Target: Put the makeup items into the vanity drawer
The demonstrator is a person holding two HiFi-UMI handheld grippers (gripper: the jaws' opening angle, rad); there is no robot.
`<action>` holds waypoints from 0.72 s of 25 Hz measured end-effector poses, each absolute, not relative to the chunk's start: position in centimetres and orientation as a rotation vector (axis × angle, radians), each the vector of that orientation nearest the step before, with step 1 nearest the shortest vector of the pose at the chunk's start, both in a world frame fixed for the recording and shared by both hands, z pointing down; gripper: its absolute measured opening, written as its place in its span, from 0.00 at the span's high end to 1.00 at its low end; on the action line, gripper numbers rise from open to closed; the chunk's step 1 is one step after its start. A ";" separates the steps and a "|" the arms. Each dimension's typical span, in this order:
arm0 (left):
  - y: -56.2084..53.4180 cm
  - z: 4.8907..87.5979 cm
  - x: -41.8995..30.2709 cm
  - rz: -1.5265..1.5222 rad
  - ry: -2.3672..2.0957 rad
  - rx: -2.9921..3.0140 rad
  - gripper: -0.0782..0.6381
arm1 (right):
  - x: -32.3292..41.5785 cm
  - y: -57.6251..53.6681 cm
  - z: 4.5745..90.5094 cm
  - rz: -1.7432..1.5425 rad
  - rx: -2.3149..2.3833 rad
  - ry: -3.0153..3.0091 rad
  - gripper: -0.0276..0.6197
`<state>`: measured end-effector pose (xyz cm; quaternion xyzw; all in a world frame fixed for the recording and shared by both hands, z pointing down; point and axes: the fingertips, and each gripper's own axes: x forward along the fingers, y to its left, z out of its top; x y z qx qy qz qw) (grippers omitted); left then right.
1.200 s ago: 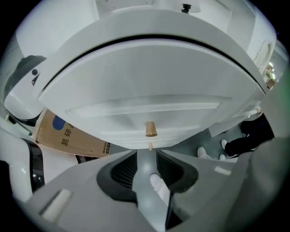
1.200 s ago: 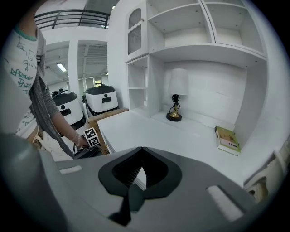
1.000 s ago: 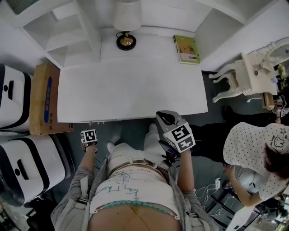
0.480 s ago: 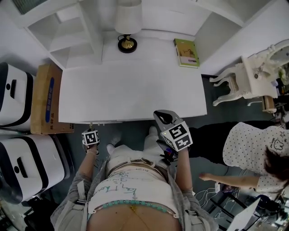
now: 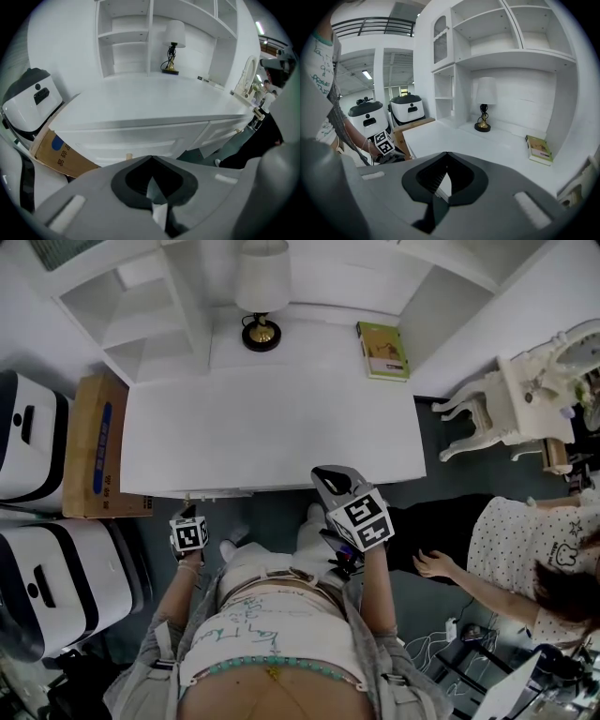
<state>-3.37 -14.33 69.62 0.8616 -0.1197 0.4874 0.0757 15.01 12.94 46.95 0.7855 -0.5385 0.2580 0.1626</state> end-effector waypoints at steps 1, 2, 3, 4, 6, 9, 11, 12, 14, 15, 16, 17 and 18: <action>-13.9 69.0 -3.0 1.437 -0.343 2.599 0.89 | 15.0 12.9 46.9 0.733 2.243 -1.537 0.91; -13.6 68.4 -2.6 1.412 -0.327 2.614 0.89 | 14.9 12.9 46.8 0.730 2.245 -1.538 0.91; -13.3 67.8 -2.2 1.388 -0.315 2.628 0.89 | 14.9 12.8 46.8 0.727 2.249 -1.541 0.91; -13.1 67.2 -1.8 1.364 -0.306 2.641 0.89 | 14.9 12.7 46.7 0.723 2.251 -1.544 0.91; -12.6 66.0 -1.1 1.314 -0.287 2.660 0.89 | 14.7 12.5 46.6 0.717 2.253 -1.551 0.91; -11.8 64.6 -0.1 1.256 -0.252 2.689 0.89 | 14.4 12.4 46.4 0.714 2.258 -1.557 0.91; -11.5 63.7 0.6 1.222 -0.230 2.713 0.89 | 14.3 12.2 46.3 0.708 2.262 -1.563 0.91; -11.3 63.2 1.0 1.205 -0.217 2.726 0.89 | 14.2 12.0 46.2 0.705 2.264 -1.567 0.91; -10.8 62.2 1.8 1.170 -0.188 2.751 0.89 | 14.2 11.9 46.1 0.702 2.267 -1.571 0.91; -10.5 61.6 2.2 1.153 -0.172 2.763 0.89 | 14.2 11.8 46.0 0.700 2.269 -1.572 0.91; -10.1 61.0 2.6 1.135 -0.154 2.776 0.89 | 14.1 11.7 45.9 0.698 2.271 -1.574 0.91; -9.7 60.4 3.0 1.115 -0.135 2.788 0.89 | 14.1 11.7 45.8 0.695 2.273 -1.576 0.91; -9.4 59.8 3.5 1.095 -0.114 2.800 0.89 | 14.1 11.6 45.7 0.692 2.276 -1.577 0.91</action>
